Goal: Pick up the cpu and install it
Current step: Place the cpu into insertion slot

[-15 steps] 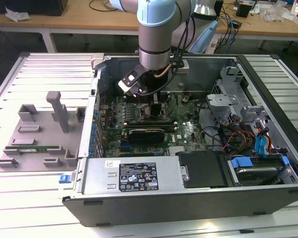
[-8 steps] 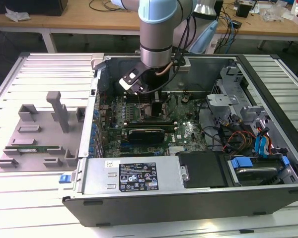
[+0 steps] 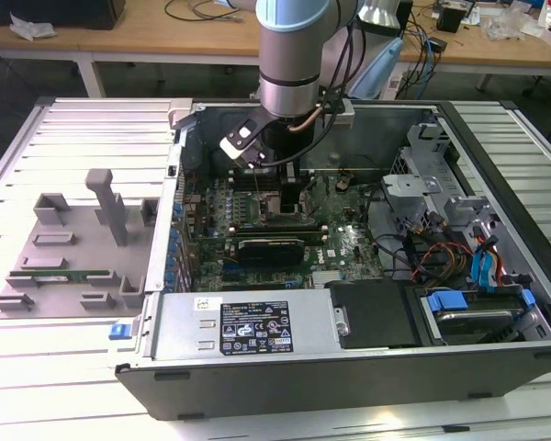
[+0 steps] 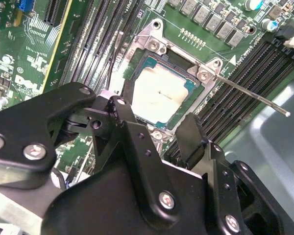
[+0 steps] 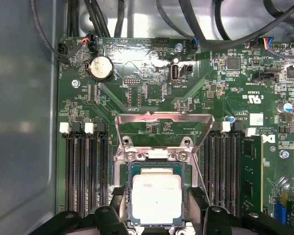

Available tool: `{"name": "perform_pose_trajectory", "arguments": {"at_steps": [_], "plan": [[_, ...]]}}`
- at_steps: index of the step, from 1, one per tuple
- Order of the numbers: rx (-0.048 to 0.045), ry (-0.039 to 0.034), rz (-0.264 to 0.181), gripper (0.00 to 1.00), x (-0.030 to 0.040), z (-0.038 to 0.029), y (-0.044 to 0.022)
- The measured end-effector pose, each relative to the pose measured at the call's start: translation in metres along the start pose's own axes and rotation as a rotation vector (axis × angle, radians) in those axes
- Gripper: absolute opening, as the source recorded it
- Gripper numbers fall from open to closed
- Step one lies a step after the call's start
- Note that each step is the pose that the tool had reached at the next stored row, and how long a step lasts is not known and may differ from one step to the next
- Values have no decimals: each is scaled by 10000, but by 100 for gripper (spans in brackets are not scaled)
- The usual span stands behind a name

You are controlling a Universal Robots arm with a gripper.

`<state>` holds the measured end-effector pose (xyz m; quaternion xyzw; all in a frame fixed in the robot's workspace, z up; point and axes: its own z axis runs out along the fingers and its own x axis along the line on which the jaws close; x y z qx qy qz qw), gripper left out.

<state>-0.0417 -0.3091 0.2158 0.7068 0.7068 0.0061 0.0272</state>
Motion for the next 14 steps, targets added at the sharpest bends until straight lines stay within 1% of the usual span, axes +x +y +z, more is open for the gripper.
{"name": "perform_pose_trajectory", "arguments": {"at_steps": [2, 3, 4, 6, 7, 11, 14], "plan": [[1, -1, 0, 60, 0, -2, 0], [0, 0, 0, 47, 0, -3, 0], [1, 0, 0, 47, 0, -4, 0], [0, 0, 0, 35, 0, -5, 0], [0, 0, 0, 35, 0, -6, 0], [1, 0, 0, 11, 0, -10, 0], [13, 1, -1, 11, -1, -13, 1]]}}
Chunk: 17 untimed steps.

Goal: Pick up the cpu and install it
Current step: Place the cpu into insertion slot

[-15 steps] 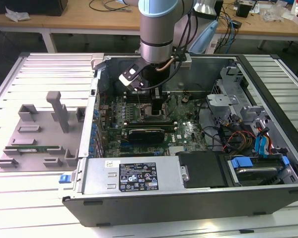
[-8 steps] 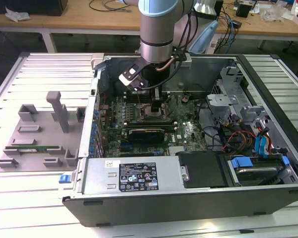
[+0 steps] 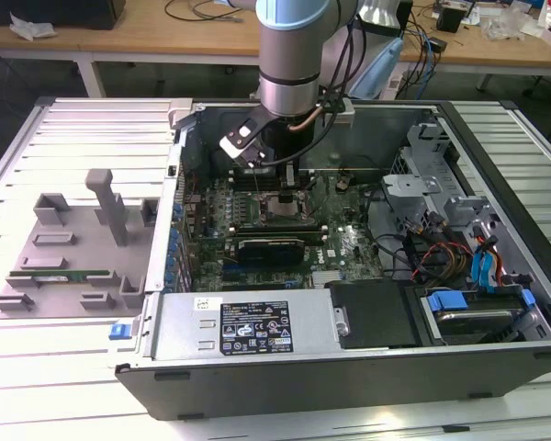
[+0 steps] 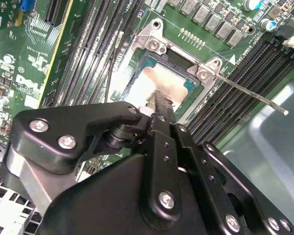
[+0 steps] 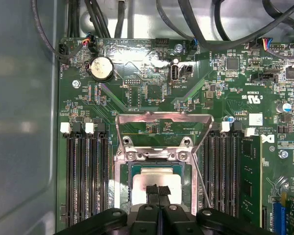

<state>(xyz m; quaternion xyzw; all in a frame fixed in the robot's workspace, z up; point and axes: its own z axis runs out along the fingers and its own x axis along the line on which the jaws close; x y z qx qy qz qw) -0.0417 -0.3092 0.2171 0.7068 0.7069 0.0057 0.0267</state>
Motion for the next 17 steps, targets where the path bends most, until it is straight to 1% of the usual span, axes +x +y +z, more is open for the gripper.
{"name": "perform_pose_trajectory", "arguments": {"at_steps": [1, 2, 6, 7, 10, 11, 12, 15, 17], "plan": [[151, -2, -5, 11, 0, 1, 4], [175, -3, -6, 11, -1, 1, 5], [178, 2, -4, 11, 1, 17, 4], [175, 0, -4, 11, 1, 23, 4], [89, 0, -1, 11, 2, 63, 2], [16, -3, -1, 11, 1, 72, 2], [-21, 2, 2, 11, 2, 88, 1], [-26, -1, 1, 11, 3, 119, -5], [-26, -2, 1, 11, 2, 124, -5]]}}
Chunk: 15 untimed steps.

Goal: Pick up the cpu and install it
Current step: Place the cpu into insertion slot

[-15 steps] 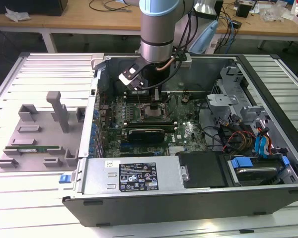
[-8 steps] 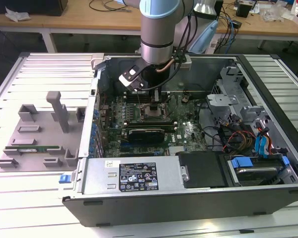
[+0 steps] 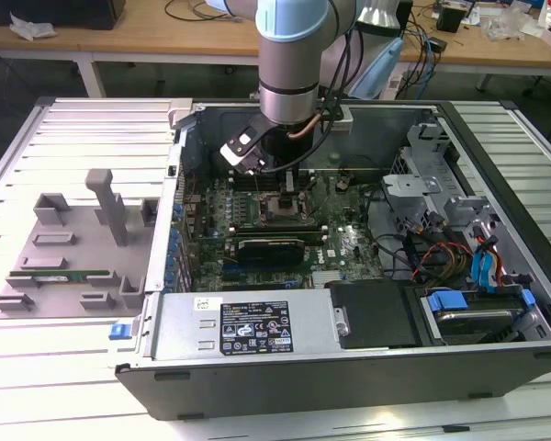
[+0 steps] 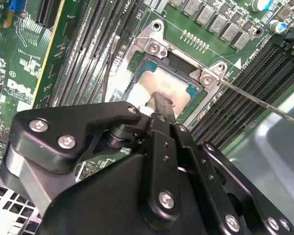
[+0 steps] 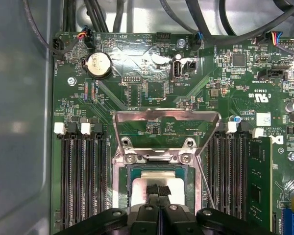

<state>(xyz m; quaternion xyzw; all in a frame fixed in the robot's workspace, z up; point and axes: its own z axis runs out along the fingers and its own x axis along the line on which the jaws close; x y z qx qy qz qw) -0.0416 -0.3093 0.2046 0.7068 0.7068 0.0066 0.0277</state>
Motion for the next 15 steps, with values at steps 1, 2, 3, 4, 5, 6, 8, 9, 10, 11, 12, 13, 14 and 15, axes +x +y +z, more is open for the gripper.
{"name": "perform_pose_trajectory", "arguments": {"at_steps": [1, 2, 3, 4, 5, 6, 8, 9, 10, 11, 12, 13, 14, 15], "plan": [[0, 1, 0, 11, 0, 2, 0], [1, -2, 1, 11, 0, 5, 0], [2, -2, 2, 11, 0, 5, 0], [1, -2, 2, 11, 0, 6, 0], [1, 0, 1, 11, 0, 7, 0], [1, 0, 0, 11, 0, 7, 1], [1, -1, 0, 11, 0, 11, 1], [0, 0, 0, 11, 0, 12, 1], [-3, 4, 1, 11, 1, 7, 1], [-8, 10, 1, 11, 2, 3, 2], [-10, 13, 2, 11, 2, -4, 3], [-2, 3, 0, 11, -1, -27, 3], [-2, 4, 0, 11, -1, -39, 4], [-1, 2, 0, 11, -1, -53, 4]]}}
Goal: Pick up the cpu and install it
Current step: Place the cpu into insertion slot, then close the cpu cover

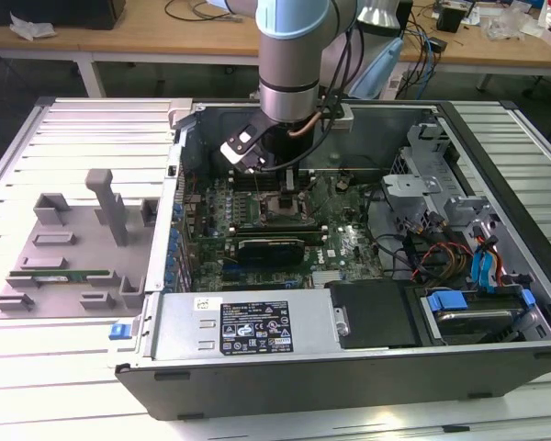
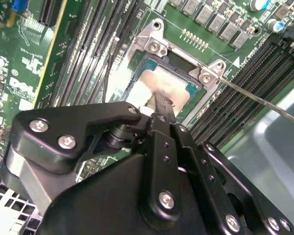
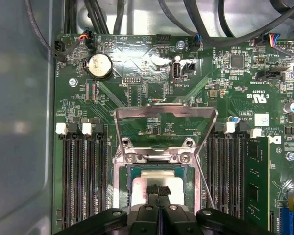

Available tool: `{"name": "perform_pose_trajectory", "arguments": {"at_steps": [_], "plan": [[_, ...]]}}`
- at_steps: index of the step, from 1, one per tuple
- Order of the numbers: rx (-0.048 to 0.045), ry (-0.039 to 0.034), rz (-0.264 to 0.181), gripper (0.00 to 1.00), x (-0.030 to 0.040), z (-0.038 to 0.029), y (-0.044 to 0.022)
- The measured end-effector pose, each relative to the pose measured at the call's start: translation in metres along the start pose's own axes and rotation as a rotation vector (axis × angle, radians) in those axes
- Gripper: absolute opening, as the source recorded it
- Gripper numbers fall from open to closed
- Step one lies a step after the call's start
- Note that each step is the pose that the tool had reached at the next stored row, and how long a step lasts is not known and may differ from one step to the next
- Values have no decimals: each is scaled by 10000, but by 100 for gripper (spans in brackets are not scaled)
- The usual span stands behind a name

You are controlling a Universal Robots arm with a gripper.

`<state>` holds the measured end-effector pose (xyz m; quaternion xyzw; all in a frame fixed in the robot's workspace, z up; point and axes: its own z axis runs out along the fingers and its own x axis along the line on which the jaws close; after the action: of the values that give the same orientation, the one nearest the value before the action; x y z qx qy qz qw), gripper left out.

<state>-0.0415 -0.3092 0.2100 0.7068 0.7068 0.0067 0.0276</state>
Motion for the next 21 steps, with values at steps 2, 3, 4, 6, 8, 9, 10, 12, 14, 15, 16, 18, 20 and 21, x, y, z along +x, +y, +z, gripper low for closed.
{"name": "perform_pose_trajectory", "arguments": {"at_steps": [2, 3, 4, 6, 8, 9, 10, 12, 14, 15, 16, 18, 20, 21], "plan": [[0, 1, 1, 11, -1, -34, 1], [-1, 1, 0, 11, -3, -94, 4], [0, 1, 0, 11, -6, -182, 9], [0, 1, 0, 11, -8, -290, 14], [0, 0, 0, 11, -13, -426, 22], [-1, 1, 1, 11, -14, -473, 25], [1, -1, 3, 11, -15, -498, 26], [0, 1, 8, 11, -15, -503, 27], [86, 0, 6, 11, -16, -525, 29], [86, -1, 6, 11, -16, -538, 29], [86, 0, 6, 11, -16, -547, 30], [87, 0, 6, 11, -17, -561, 30], [86, 0, 6, 11, -17, -573, 31], [86, 0, 6, 11, -17, -580, 31]]}}
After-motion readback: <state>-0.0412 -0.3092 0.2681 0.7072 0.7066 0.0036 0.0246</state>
